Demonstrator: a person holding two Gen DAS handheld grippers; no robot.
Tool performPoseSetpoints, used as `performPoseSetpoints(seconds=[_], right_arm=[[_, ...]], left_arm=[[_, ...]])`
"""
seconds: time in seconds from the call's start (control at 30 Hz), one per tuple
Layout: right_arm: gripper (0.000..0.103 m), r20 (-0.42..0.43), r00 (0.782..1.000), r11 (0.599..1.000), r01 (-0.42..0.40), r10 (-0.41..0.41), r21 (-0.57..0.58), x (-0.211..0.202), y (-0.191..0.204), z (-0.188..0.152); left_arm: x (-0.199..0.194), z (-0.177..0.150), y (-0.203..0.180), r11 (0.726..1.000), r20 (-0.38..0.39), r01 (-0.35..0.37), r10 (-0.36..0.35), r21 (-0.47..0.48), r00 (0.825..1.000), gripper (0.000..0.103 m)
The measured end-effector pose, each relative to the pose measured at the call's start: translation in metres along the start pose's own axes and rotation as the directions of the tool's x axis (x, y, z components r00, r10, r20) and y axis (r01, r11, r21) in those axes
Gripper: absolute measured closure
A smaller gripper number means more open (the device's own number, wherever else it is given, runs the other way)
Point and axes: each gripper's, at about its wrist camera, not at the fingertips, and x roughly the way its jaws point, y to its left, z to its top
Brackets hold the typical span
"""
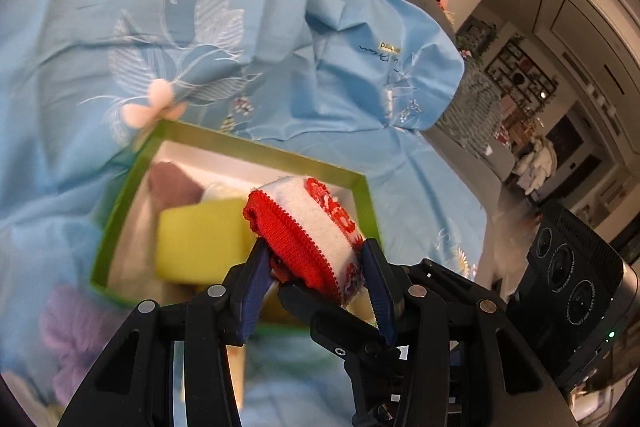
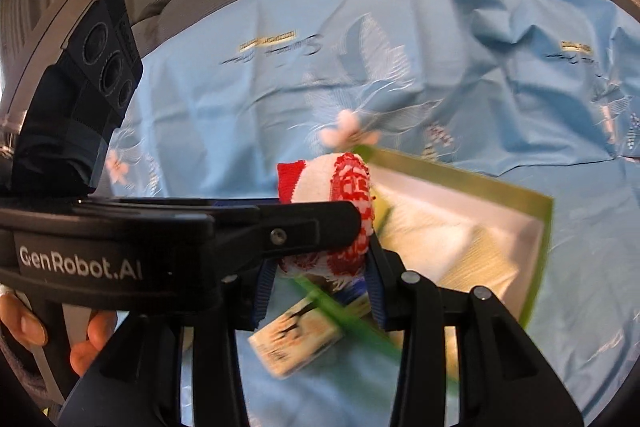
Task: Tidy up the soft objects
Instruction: 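Carry the sock into the green box and open both grippers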
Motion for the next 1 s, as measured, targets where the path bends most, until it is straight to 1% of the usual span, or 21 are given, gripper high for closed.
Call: performPoseSetpoints(seconds=[0.1,0.23,0.33,0.37,0.43,0.47,0.5,0.53,0.57,0.7,0.8,0.83,0.93,1.0], right_arm=[[0.063,-0.02,1.0,1.0,0.021,-0.021,0.011,0.009,-0.014,0.005],[0.062,-0.063,0.997,0.999,0.044,-0.043,0.017,0.026,-0.03,0.003],[0.06,-0.103,0.993,0.998,0.056,-0.052,0.039,0.038,-0.04,-0.003],[0.06,-0.117,0.992,0.997,0.06,-0.054,0.048,0.042,-0.043,-0.004],[0.059,-0.133,0.989,0.996,0.07,-0.063,0.052,0.046,-0.046,-0.007],[0.056,-0.14,0.987,0.995,0.084,-0.077,0.05,0.047,-0.047,-0.008],[0.051,-0.14,0.987,0.995,0.091,-0.083,0.049,0.046,-0.048,-0.008],[0.048,-0.133,0.987,0.994,0.102,-0.095,0.049,0.044,-0.048,-0.009],[0.044,-0.127,0.987,0.993,0.107,-0.1,0.05,0.041,-0.049,-0.008],[0.038,-0.097,0.987,0.989,0.134,-0.128,0.06,0.026,-0.05,-0.008],[0.024,-0.081,0.984,0.984,0.166,-0.161,0.058,0.012,-0.047,-0.009],[0.021,-0.077,0.982,0.983,0.176,-0.172,0.055,0.007,-0.046,-0.01],[0.015,-0.063,0.977,0.978,0.205,-0.203,0.038,-0.011,-0.038,-0.015],[0.013,-0.061,0.973,0.974,0.226,-0.224,0.023,-0.019,-0.034,-0.019]], left_arm=[[0.019,0.006,0.002,1.0,-0.017,-0.006,0.006,-0.012,1.0,0.056],[0.04,0.005,0.005,0.999,-0.047,-0.028,0.028,-0.016,0.998,0.056],[0.057,0.003,0.009,0.997,-0.077,-0.072,0.069,-0.025,0.995,0.055],[0.06,0.003,0.009,0.996,-0.084,-0.082,0.08,-0.024,0.993,0.053],[0.065,0.0,0.009,0.994,-0.098,-0.106,0.104,-0.015,0.99,0.041],[0.066,0.0,0.008,0.993,-0.102,-0.114,0.113,-0.009,0.988,0.037],[0.066,0.0,0.008,0.993,-0.108,-0.122,0.121,-0.005,0.987,0.028],[0.065,-0.002,0.008,0.992,-0.112,-0.124,0.123,-0.003,0.986,0.023],[0.063,-0.002,0.008,0.992,-0.11,-0.124,0.123,-0.005,0.986,0.022],[0.047,-0.006,0.003,0.988,-0.087,-0.151,0.151,0.012,0.985,0.018],[0.033,-0.013,-0.002,0.984,-0.063,-0.177,0.178,0.029,0.982,0.017],[0.027,-0.016,-0.004,0.983,-0.054,-0.182,0.183,0.032,0.982,0.016],[0.012,-0.025,-0.009,0.978,-0.027,-0.204,0.206,0.046,0.978,0.015],[0.003,-0.03,-0.014,0.973,-0.015,-0.225,0.226,0.056,0.974,0.015]])
